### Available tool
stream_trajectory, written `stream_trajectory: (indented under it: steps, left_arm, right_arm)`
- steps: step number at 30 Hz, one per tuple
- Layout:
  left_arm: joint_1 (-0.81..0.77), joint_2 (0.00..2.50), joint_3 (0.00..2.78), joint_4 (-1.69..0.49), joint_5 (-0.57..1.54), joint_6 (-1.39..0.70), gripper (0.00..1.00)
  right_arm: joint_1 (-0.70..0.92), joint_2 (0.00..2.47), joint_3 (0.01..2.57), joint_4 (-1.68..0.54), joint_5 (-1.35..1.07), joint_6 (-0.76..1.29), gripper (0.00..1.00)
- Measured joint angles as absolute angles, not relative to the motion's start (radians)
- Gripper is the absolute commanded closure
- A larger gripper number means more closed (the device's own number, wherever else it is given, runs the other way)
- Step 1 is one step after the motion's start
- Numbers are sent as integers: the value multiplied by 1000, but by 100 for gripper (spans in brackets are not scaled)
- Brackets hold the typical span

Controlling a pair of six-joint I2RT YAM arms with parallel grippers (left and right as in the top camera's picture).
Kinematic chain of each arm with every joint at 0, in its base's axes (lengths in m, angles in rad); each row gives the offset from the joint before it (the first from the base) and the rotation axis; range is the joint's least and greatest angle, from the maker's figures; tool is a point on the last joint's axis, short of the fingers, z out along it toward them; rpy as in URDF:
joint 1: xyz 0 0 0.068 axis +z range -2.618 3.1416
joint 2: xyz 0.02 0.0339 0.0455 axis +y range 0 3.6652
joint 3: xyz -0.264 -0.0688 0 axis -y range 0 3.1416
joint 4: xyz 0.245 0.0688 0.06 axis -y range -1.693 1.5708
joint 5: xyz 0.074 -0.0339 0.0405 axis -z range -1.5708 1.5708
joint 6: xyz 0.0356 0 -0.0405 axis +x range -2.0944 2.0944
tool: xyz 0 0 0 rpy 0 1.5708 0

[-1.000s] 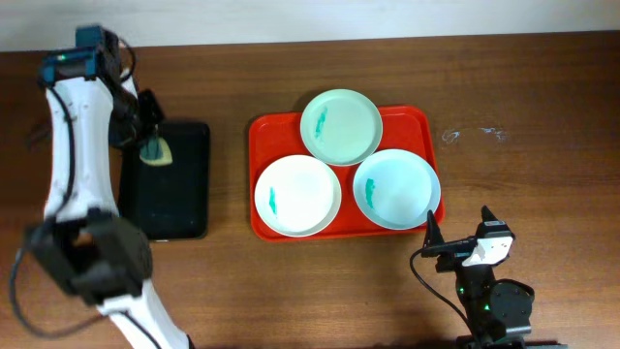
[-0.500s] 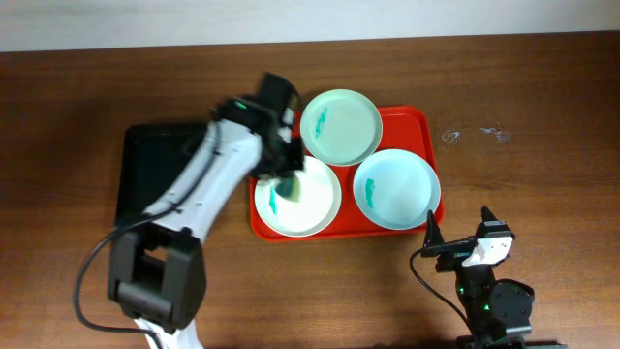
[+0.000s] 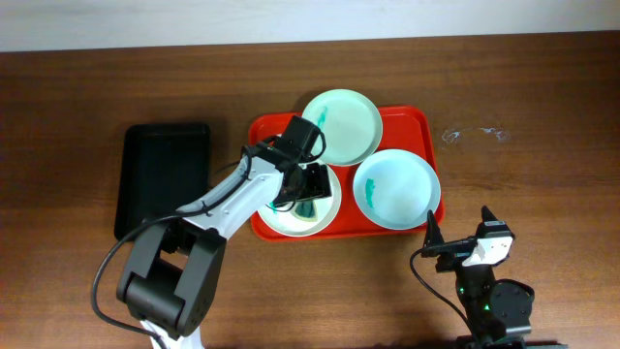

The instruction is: Clean dirty plates on tray and stack at the side

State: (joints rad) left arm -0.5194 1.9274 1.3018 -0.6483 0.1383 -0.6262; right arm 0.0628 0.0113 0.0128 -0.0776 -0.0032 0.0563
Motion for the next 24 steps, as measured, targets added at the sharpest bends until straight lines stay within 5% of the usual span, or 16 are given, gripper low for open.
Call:
stream_trajectory:
  steps: [11,20,24]
  left_arm:
    - [-333,1833,1657,-1021,121,-508,1]
    - [-104,1698,1718,-1265,-152,-462,1]
    - [-59,1700,1703,-1276,-159,-459,1]
  right_arm:
    - [63,11,13,-78,-3,56,2]
    - [63,12,12,-52,-8,61,1]
    - [63,10,11,155,-207,266,1]
